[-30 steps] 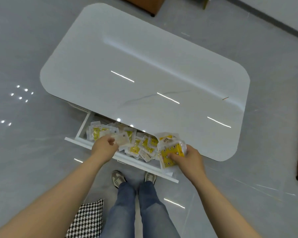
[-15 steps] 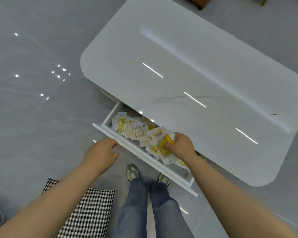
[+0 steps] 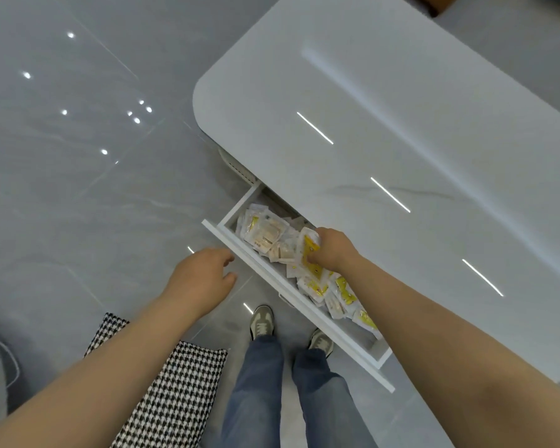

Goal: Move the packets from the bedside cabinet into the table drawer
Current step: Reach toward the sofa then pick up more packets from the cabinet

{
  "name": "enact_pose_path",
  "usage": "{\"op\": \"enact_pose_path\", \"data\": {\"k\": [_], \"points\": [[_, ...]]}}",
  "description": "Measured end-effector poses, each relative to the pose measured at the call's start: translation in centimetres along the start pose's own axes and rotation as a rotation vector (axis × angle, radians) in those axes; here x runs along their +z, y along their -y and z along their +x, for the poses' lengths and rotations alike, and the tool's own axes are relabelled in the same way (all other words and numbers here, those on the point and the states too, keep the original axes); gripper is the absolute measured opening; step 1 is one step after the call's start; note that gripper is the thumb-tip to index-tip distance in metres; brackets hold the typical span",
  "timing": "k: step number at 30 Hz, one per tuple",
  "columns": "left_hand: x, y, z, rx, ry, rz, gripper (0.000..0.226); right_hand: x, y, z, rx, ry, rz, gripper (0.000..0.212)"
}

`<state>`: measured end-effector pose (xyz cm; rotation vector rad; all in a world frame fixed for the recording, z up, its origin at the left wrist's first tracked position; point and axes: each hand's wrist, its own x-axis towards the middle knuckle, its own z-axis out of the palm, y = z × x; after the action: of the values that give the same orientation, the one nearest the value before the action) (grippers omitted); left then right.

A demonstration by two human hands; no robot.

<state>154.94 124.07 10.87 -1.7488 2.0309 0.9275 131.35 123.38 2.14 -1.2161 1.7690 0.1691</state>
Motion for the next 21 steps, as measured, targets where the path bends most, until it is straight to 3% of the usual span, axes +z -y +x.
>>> {"op": "enact_pose_path", "data": {"k": [7,16,21], "points": [[-1.0,0.5,-0.4,0.042,0.009,0.027,0.037,0.4,-1.7,-2.7,0.207,-0.039,-0.1,0.039],[-4.9,-2.9,-4.8,0.185,0.031,0.128,0.037,-2.0,-0.7,-14.0,0.084,-0.153,-0.135,0.045],[-8.2,-7.6,-8.9,0.38,-0.011,0.217,0.034,-5.1,-0.7,-24.0,0.083,-0.304,-0.131,0.045]]}}
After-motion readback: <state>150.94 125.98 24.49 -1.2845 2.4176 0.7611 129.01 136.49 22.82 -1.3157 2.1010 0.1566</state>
